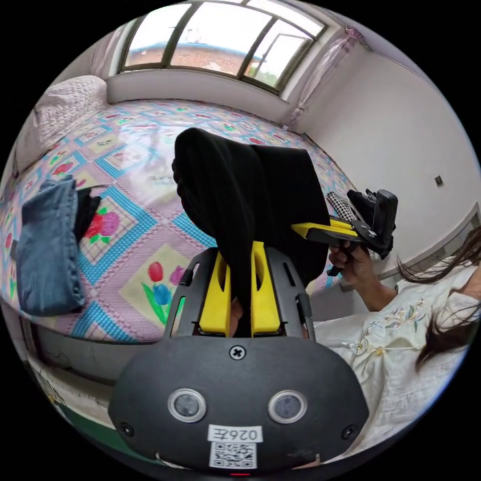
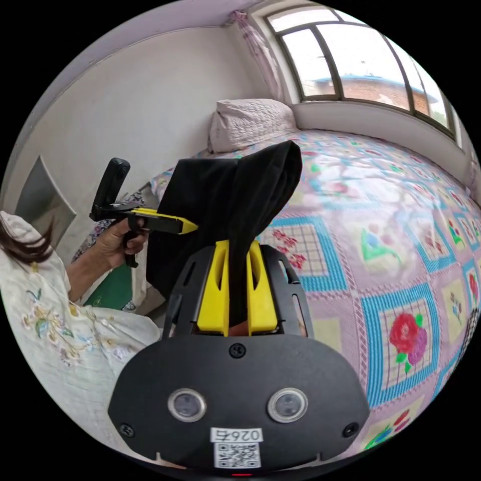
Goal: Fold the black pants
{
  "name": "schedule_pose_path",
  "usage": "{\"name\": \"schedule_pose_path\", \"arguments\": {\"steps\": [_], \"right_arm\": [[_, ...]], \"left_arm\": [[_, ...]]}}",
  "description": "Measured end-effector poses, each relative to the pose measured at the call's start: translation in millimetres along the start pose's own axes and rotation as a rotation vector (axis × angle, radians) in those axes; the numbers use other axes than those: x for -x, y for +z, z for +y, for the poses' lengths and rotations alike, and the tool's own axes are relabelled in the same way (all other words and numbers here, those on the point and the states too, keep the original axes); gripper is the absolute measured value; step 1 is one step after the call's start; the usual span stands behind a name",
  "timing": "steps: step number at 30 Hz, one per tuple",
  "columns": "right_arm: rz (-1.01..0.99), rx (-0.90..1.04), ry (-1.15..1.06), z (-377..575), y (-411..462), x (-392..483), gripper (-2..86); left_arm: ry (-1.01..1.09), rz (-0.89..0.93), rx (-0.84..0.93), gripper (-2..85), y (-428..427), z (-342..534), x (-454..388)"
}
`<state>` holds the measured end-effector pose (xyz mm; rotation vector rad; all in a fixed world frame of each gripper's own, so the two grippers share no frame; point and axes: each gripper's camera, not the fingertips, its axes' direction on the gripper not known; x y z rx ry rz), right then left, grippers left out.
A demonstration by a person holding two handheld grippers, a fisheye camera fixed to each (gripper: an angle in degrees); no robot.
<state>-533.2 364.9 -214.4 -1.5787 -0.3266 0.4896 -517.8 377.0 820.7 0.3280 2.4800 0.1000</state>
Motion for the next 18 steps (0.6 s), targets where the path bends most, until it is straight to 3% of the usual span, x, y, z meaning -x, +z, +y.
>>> {"name": "schedule_pose_path", "arguments": {"steps": [10,14,18], "right_arm": [[-0.272,-0.073,-0.175,-195,138,125,1.1],[-0.346,-0.061,-0.081,-276,228,169,1.2],[-0.394,0.075,0.19,-310,343,154,1.6]], "left_arm": [[0.0,-0.29,-0.035,6.4,-180,-14,124],[-0.007,-0.287,0.07,6.5,-212,-50,223],[-0.088,-0.163,0.216,7.3,-168,-79,332]]}}
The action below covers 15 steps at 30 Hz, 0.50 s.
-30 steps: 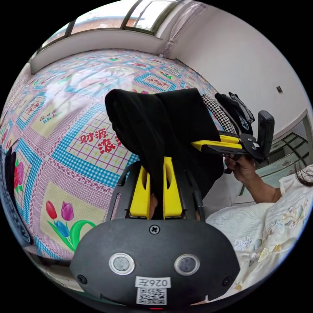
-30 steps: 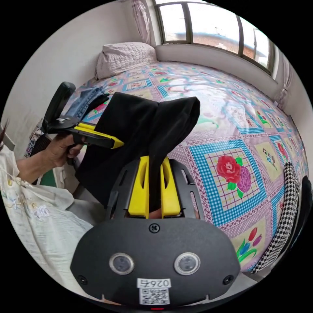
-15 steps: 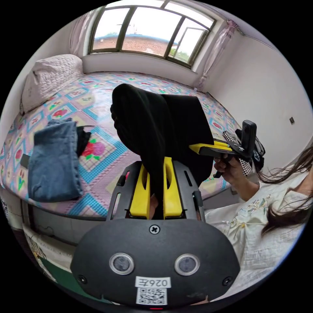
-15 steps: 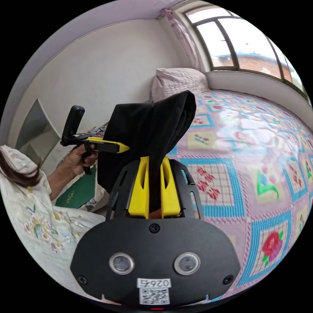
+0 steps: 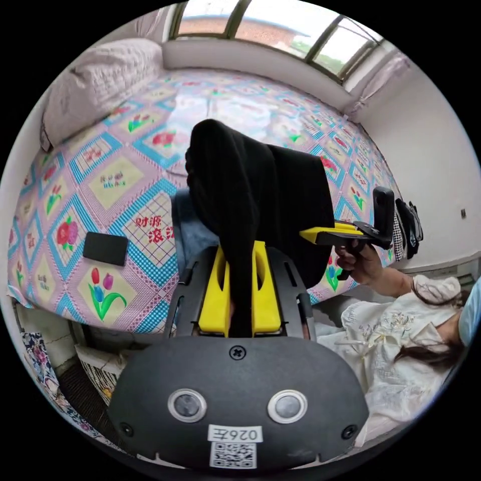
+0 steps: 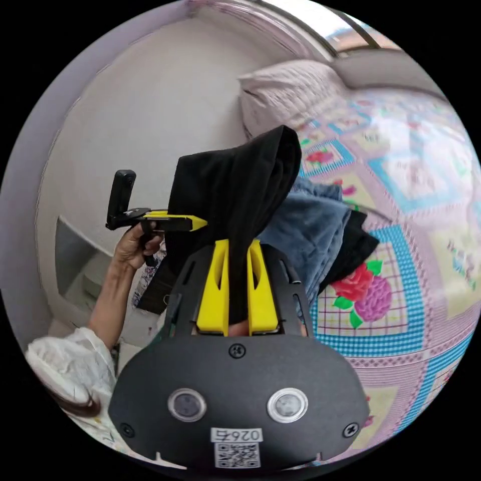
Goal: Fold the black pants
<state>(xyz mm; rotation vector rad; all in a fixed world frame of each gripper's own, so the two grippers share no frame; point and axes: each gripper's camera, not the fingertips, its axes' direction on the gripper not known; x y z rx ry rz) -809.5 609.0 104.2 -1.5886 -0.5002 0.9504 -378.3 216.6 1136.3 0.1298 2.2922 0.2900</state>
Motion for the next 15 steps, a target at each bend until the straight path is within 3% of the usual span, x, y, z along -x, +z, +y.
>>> {"name": "schedule_pose_path", "arguments": {"steps": [4,8,12,15], "right_arm": [[0.029,0.125,0.18,0,73,-67,2.0],[0.023,0.068,0.146,13,62,-79,1.7],[0.055,0.072,0.111,12,52,-70,1.6],[0.04,0.06,0.134,13,45,-66,1.6]], "left_arm": [[-0.121,0.17,0.209,8.3,108,-25,86],[-0.071,0.364,0.05,8.2,105,-7,110],[-0.093,0.403,-0.065,5.5,77,13,133],[-0.18,0.317,-0.223,0.3,42,32,141]]}}
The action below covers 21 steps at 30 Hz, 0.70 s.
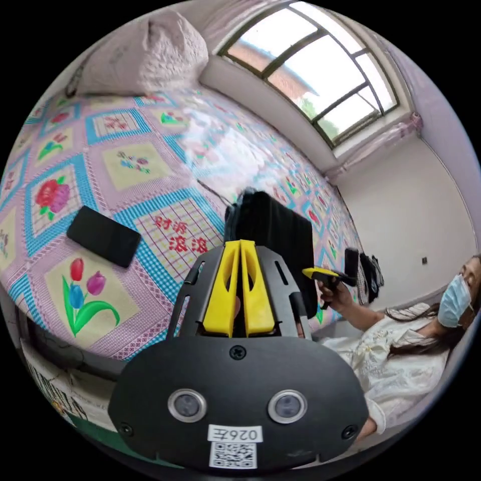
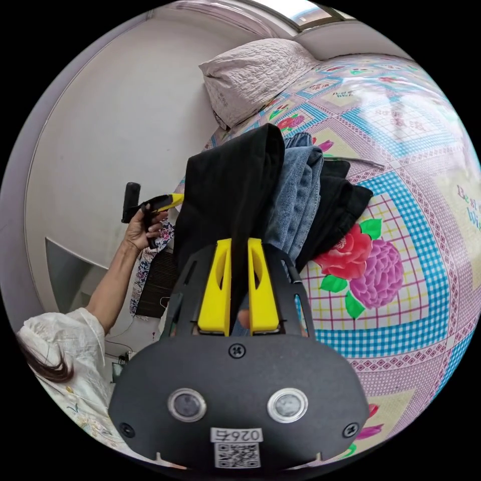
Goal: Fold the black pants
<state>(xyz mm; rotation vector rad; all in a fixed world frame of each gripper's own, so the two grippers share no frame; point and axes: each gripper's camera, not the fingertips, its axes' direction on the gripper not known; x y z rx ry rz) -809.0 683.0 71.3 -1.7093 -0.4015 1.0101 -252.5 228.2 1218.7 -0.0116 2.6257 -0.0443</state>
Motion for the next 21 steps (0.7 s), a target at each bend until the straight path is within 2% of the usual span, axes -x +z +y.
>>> {"name": "schedule_pose_path", "arguments": {"steps": [2,4,6,8,10,11,13,18,21], "right_arm": [[-0.005,-0.009,0.014,4,-9,4,1.3],[0.001,-0.036,0.008,11,-22,9,0.8],[0.015,-0.07,0.003,23,-41,12,-0.3],[0.055,-0.09,0.01,33,-55,12,-0.7],[0.12,-0.107,-0.006,46,-71,14,-0.8],[0.171,-0.117,-0.004,56,-83,15,-0.9],[0.227,-0.145,-0.016,73,-107,17,-0.9],[0.398,-0.254,0.028,144,-193,21,-0.9],[0.464,-0.31,0.094,190,-236,16,-0.9]], "left_arm": [[0.055,-0.054,-0.207,-0.6,-25,14,-30],[0.138,-0.003,-0.301,-0.8,-21,18,-56],[0.174,-0.024,-0.277,-0.9,5,8,-74],[0.194,-0.237,-0.112,-1.0,68,-16,-83],[0.201,-0.375,-0.002,-1.0,118,-29,-74],[0.193,-0.43,-0.01,-1.0,131,-30,-68],[0.154,-0.429,-0.054,-1.0,130,-28,-60],[-0.005,-0.278,-0.189,-1.0,105,0,-37],[-0.059,-0.233,-0.329,-1.0,85,37,-49]]}}
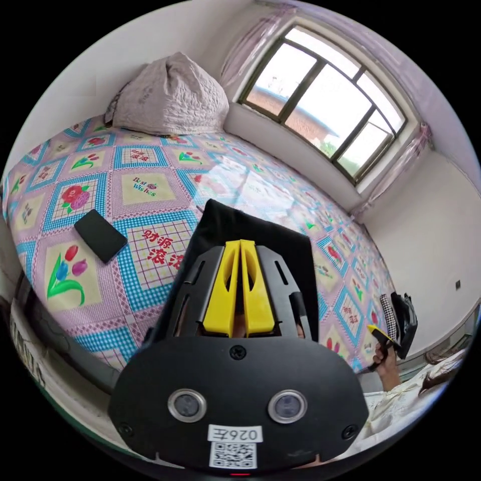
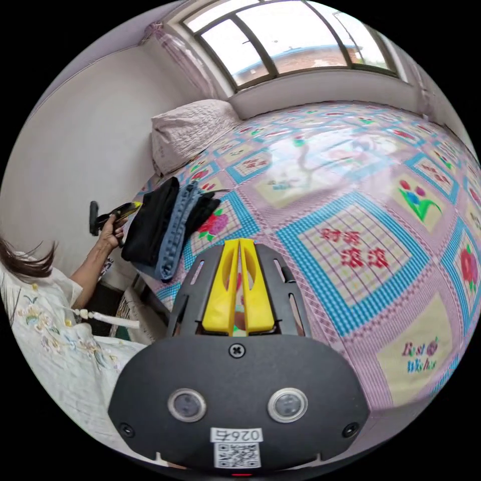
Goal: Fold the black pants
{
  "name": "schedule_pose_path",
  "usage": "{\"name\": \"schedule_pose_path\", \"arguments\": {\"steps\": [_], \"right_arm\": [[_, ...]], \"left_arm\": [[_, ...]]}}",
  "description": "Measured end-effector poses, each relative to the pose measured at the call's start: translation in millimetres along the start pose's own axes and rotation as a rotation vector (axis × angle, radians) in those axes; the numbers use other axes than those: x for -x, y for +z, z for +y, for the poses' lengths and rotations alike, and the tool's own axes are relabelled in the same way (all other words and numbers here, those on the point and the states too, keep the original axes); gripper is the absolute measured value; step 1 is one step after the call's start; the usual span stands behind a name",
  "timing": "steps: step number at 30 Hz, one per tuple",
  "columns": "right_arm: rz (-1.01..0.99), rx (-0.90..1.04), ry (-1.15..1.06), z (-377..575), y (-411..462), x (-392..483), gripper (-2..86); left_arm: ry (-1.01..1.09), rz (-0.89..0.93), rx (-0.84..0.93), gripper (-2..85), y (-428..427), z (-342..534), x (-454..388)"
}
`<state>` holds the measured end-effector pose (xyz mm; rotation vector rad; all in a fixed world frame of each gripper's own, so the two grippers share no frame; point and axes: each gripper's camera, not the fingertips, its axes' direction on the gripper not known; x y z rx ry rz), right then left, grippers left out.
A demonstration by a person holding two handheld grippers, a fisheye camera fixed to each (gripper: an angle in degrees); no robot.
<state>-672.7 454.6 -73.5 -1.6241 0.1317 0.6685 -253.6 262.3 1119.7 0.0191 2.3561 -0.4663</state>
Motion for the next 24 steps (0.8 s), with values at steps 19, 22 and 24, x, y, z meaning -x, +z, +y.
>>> {"name": "schedule_pose_path", "arguments": {"steps": [19,22,24], "right_arm": [[0.106,-0.11,0.216,226,-299,-207,-0.9],[0.107,-0.165,0.331,254,-339,-239,-0.9],[0.148,-0.232,0.386,266,-365,-248,-0.9]], "left_arm": [[0.028,0.369,0.053,-1.0,62,170,-251],[0.047,0.398,0.119,-1.0,86,168,-267],[0.056,0.4,0.156,-1.0,100,166,-268]]}}
